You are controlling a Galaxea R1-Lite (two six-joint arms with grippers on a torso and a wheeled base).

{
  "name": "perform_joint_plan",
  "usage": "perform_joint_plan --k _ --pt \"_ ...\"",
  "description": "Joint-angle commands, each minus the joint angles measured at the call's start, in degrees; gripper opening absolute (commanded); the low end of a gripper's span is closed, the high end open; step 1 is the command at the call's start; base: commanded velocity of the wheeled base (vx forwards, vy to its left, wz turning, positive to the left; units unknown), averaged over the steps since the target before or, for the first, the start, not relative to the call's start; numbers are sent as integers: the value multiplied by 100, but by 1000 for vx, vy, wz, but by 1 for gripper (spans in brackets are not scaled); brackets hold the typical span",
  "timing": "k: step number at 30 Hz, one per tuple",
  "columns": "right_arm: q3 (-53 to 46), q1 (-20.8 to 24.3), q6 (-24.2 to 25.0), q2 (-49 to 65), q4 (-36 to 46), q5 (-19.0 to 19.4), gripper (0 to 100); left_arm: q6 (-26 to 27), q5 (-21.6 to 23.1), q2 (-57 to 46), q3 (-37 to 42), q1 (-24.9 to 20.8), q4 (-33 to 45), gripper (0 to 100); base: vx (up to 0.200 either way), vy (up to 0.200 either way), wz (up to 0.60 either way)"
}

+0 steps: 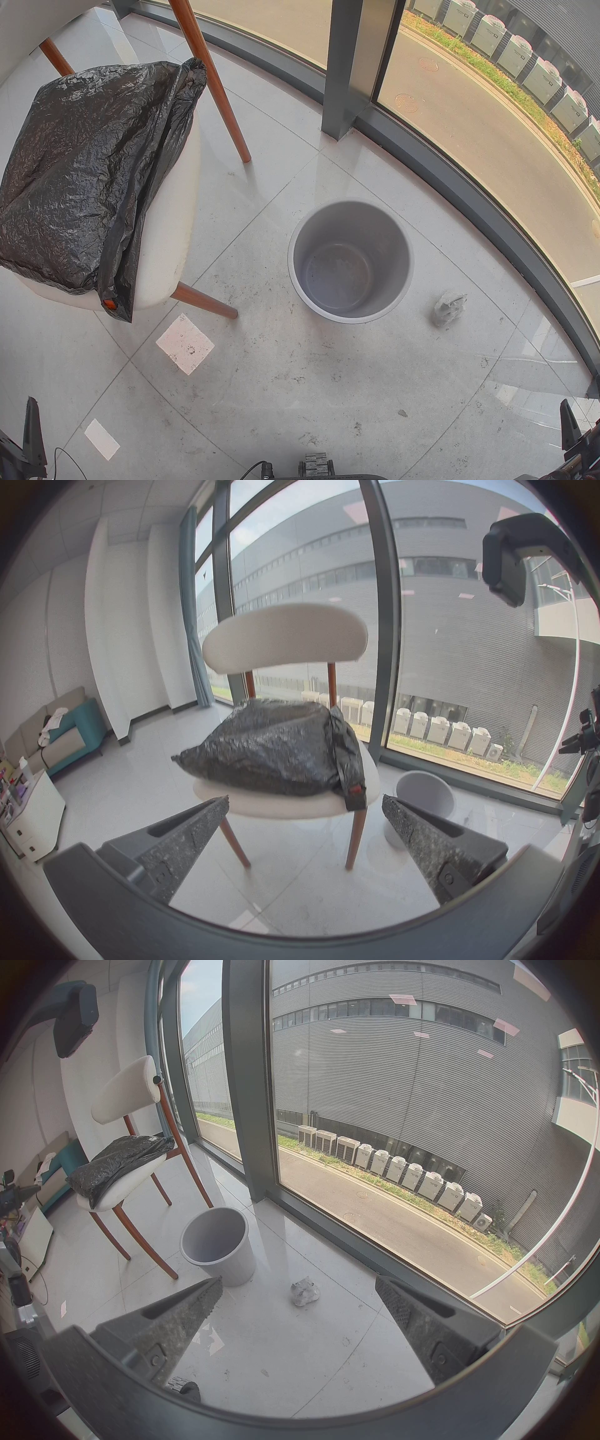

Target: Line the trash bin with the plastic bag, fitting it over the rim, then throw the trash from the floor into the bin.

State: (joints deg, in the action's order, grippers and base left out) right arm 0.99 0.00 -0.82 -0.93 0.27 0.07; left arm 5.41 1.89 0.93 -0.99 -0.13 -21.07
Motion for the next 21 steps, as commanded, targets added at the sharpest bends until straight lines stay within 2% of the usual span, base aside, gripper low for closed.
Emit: perform_joint_plan --k 1,6,10,12,15,18,21 --pt "-90 0 -6 57 0 1 100 12 224 -93 90 5 -240 100 0 0 0" --pt "-90 0 -6 57 0 1 100 39 224 -93 -165 -4 -196 100 0 0 0" --pt "-90 0 3 57 0 1 100 118 365 -75 -1061 -66 568 100 0 0 0" --pt "-90 0 3 57 0 1 100 144 435 681 -1738 -303 1025 100 0 0 0" --pt "-90 0 -6 57 0 1 100 127 356 1516 -2371 -532 1263 100 0 0 0" --pt "-90 0 3 57 0 1 100 4 356 2359 -2872 -567 1316 100 0 0 0" --pt "-90 0 -6 57 0 1 100 -673 356 3036 -3241 -567 1333 100 0 0 0"
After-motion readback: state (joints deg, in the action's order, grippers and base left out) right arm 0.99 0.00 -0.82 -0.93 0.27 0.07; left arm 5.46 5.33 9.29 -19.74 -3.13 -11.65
